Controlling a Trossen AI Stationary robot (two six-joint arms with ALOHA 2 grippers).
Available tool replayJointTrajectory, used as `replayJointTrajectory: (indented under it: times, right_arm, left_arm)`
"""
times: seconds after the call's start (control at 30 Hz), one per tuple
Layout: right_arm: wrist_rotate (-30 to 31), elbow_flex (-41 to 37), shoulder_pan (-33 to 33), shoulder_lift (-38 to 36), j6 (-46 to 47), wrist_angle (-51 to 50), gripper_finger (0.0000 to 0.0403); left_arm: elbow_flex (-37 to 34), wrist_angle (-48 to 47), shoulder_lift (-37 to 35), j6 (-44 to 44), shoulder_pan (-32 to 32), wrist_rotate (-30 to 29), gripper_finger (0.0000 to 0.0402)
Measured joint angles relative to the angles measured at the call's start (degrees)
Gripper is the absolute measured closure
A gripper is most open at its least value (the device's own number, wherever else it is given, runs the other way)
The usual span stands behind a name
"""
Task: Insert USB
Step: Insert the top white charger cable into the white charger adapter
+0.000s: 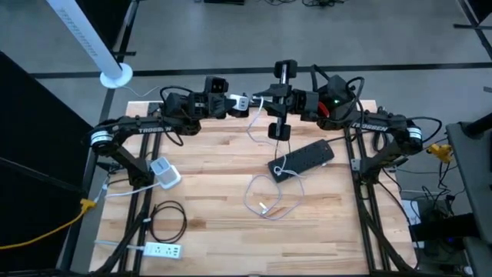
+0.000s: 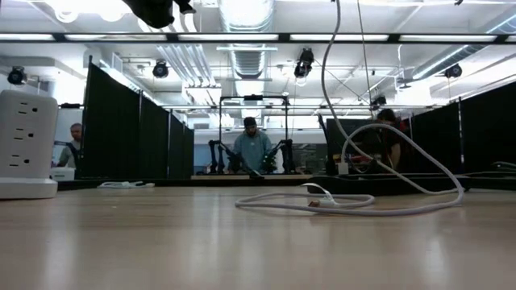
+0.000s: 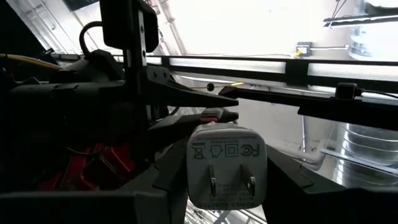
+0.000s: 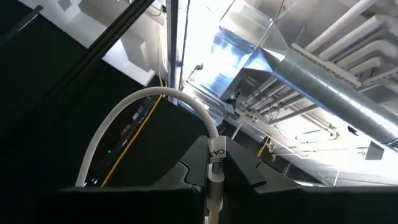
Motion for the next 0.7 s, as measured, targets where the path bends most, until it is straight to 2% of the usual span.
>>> replayJointTrajectory:
  times: [0.43,0.7]
  right_arm:
    - [1.5,-0.09,1.34,2.41,-1.82,2.36,0.0389]
    - [1.24,-0.09,2.1,2.61,-3.47,2.32,0.0389]
  left_arm:
    - [0.0,-0.37,-0.02,0.04,-0.06,-2.2,0.0272]
    - [-0.02,0.54,-0.02,-0.81,-0.06,-1.45,0.0272]
